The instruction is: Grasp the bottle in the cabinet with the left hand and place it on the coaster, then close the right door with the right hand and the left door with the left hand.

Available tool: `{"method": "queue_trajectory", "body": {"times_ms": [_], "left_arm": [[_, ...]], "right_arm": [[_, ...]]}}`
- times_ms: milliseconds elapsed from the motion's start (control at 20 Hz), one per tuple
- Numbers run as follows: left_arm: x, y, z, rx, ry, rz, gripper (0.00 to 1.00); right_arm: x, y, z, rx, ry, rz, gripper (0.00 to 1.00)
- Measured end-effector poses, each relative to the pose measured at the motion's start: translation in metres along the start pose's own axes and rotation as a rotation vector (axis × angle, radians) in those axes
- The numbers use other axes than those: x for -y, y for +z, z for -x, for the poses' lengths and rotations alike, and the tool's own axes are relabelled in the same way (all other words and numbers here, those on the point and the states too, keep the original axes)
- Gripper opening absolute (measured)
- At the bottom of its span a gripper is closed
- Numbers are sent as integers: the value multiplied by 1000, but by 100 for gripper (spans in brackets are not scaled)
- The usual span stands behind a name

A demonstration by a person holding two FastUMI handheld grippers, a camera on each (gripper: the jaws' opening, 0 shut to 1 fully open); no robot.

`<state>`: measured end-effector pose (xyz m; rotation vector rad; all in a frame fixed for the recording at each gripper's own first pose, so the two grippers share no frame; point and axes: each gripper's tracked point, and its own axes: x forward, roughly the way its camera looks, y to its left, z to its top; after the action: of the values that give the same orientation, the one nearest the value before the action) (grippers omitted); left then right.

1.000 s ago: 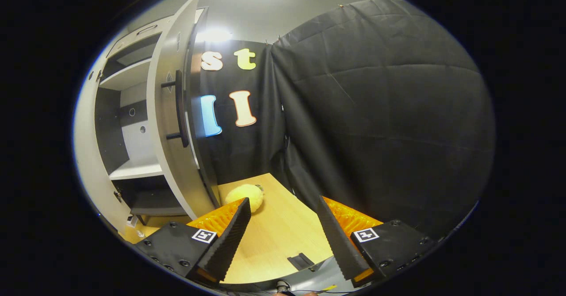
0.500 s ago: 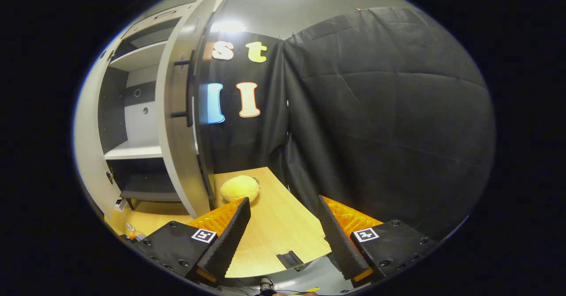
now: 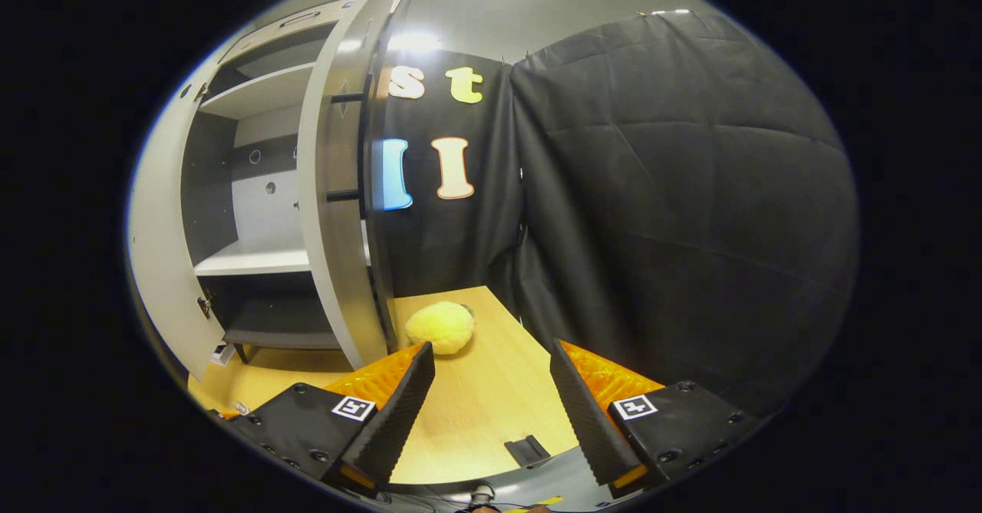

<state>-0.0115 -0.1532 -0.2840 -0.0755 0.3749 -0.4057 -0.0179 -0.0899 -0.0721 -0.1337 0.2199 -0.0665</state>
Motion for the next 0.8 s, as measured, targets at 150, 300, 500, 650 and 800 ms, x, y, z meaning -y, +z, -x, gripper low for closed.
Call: {"method": "queue_trajectory", "body": {"times_ms": [150,300,500,650,800], "left_arm": [[-11,36,40,37,61,53,94],[-27,86,75,101,159,85,94],[-64,166,107,188,342,73,94],[-81,228,123,268,439,58,94],[-91,269,128,306,499,49,89]], "right_arm": [[-2,4,-4,19,-3,-16,97],[-4,12,-9,51,3,-7,93],[-4,25,-10,119,21,0,96],[-9,34,-6,140,70,-27,94],[-5,77,4,207,126,-59,94]]}}
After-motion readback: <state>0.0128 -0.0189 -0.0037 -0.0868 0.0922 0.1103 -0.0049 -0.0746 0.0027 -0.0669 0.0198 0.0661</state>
